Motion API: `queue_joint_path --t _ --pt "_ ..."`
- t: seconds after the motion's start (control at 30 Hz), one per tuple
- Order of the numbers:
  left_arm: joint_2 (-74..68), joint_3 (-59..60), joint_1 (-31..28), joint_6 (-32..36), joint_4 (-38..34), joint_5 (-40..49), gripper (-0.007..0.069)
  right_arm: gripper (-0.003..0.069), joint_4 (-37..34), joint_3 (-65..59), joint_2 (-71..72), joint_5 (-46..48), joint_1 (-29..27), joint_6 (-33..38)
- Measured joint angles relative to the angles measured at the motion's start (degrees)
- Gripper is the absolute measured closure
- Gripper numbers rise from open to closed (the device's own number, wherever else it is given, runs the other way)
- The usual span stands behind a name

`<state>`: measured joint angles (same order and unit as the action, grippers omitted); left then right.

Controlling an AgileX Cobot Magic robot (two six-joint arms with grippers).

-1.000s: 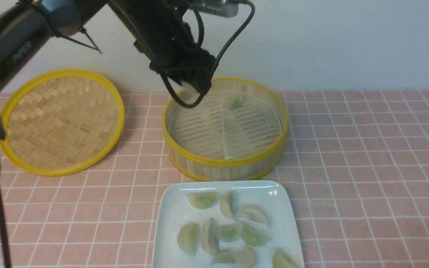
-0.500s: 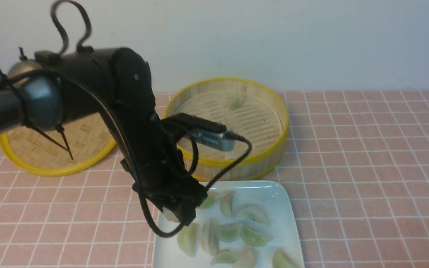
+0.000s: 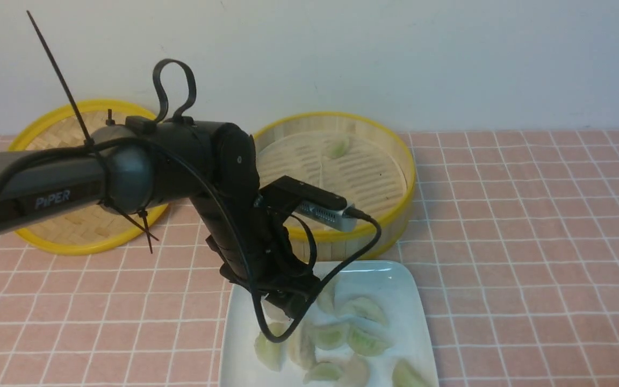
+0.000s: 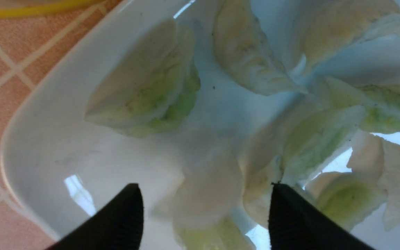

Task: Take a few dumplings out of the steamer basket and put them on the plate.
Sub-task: Use the left arm to put the dumpling into the plate, then use the left arm to grab a dumpling from the steamer

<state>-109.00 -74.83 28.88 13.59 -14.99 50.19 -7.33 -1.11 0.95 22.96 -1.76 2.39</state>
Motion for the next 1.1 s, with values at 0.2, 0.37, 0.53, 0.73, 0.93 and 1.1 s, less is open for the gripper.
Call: queue_joint_path --t 0.2,0.37,0.53,0.73,0.93,1.1 --pt "0.0 -3.5 0.0 -2.1 1.4 3.0 0.0168 0.0673 0.0 0.0 0.0 0.0 0.0 0.0" --pt "4.2 -6.8 0.0 -3.5 1.7 7.6 0.0407 0.0673 0.0 0.0 0.0 0.0 0.0 0.0" --pt "16.0 -7.1 0.0 -3.5 3.3 8.3 0.0614 0.0673 0.0 0.0 0.0 0.0 0.0 0.0" --pt "34.8 -5.6 0.0 -3.8 4.9 7.3 0.0631 0.0673 0.0 0.0 0.0 -0.1 0.0 0.0" --pt "56.6 5.9 0.0 -4.0 5.2 -1.7 0.0631 0.0673 -3.4 -0.5 0.0 -3.8 0.0 -0.4" --pt "77.0 21.2 0.0 -6.9 5.3 -13.3 0.0631 0.0673 -25.2 -0.6 0.0 -17.3 0.0 -6.4"
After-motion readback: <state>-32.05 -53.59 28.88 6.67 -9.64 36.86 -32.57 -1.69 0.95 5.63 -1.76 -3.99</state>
